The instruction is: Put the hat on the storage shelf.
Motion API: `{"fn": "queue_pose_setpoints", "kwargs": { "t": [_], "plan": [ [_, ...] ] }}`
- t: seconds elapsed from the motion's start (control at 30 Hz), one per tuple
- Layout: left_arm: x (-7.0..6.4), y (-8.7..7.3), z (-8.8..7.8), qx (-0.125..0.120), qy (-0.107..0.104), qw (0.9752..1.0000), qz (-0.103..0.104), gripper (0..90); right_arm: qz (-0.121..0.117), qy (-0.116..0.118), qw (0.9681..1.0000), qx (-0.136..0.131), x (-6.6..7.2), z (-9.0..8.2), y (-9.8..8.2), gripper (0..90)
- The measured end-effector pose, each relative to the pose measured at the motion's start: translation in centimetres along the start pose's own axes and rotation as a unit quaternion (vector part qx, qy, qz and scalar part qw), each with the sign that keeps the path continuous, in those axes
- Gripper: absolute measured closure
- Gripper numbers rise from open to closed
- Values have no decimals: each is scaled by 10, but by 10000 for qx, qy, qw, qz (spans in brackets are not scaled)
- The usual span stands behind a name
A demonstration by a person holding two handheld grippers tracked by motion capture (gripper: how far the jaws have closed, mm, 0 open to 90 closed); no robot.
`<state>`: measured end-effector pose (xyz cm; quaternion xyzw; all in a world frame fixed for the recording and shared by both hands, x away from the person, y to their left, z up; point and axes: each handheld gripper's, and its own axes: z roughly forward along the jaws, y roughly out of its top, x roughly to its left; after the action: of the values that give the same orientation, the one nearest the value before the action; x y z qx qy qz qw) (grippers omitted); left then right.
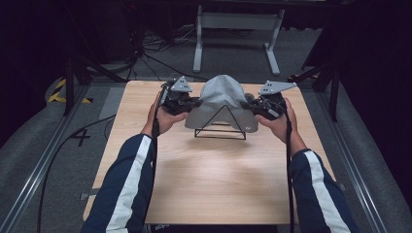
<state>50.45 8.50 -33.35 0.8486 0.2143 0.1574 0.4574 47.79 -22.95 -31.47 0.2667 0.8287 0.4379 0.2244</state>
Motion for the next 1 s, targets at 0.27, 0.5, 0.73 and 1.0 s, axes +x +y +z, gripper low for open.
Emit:
{"fn": "queue_pose_setpoints", "kwargs": {
  "t": [0.27, 0.5, 0.73, 1.0],
  "plan": [
    [-5, -20, 19, 270, 17, 9996, 72, 840, 112, 29, 9997, 215, 2, 16, -24, 845],
    [-8, -35, 35, 462, 22, 9989, 35, 840, 212, 22, 9989, 406, 1, 31, -41, 845],
    [-10, -43, 47, 609, 59, 9981, 25, 841, 321, -43, 9977, 592, -3, 41, -54, 844],
    [-6, -55, 56, 612, 44, 9980, -141, 841, 494, -107, 9966, 646, -5, 50, -67, 839]
  ]
}}
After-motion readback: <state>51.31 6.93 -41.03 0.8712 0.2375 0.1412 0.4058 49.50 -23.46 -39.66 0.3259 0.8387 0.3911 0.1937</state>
